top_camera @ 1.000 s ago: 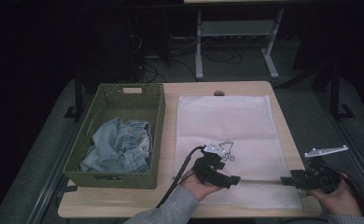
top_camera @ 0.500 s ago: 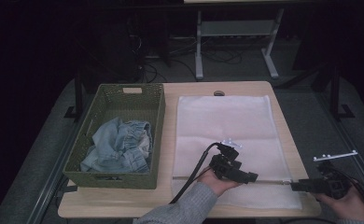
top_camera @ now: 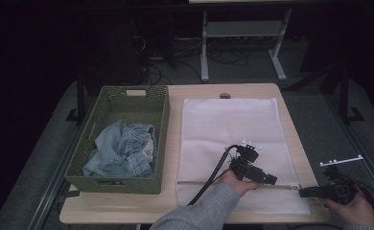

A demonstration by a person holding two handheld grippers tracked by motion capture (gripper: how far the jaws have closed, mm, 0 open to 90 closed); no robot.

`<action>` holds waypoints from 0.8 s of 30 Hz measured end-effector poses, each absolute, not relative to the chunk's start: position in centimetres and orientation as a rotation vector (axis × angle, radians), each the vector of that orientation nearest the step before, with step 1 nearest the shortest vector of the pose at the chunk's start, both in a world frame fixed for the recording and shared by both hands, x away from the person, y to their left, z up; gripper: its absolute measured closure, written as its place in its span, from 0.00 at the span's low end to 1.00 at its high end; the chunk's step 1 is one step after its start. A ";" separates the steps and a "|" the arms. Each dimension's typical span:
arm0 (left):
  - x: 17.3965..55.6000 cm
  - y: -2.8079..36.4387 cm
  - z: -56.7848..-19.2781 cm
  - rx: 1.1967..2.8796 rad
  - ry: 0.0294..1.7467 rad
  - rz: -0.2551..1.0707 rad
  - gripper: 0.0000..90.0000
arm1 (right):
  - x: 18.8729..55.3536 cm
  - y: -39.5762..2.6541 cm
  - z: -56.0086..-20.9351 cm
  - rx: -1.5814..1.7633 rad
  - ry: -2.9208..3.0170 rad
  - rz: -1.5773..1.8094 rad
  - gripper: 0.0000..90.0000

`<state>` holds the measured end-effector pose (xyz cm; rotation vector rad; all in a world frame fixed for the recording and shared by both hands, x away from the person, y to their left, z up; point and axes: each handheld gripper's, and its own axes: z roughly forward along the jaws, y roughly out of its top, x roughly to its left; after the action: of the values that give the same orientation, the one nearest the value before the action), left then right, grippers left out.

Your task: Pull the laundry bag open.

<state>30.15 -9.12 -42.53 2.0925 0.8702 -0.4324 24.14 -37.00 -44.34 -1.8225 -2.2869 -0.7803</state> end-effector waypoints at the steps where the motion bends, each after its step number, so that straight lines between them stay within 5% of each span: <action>1: 30.2 -9.4 -42.7 2.092 0.874 -0.444 0.42 | 24.2 -37.0 -44.4 -1.814 -2.286 -0.774 0.70; 10: 29.7 -11.3 -44.2 2.077 0.881 -0.538 0.40 | 24.3 -36.6 -44.8 -1.830 -2.302 -0.748 0.68; 16: 30.3 -12.1 -45.1 2.013 0.988 -0.584 0.29 | 24.4 -36.4 -44.9 -1.838 -2.342 -0.735 0.78; 24: 30.2 -13.5 -45.8 2.023 1.014 -0.598 0.30 | 24.5 -36.5 -45.1 -1.824 -2.339 -0.749 0.91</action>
<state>30.24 -13.45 -45.76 2.0228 1.0135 -0.5980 24.51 -36.49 -45.15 -1.8241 -2.3387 -0.7491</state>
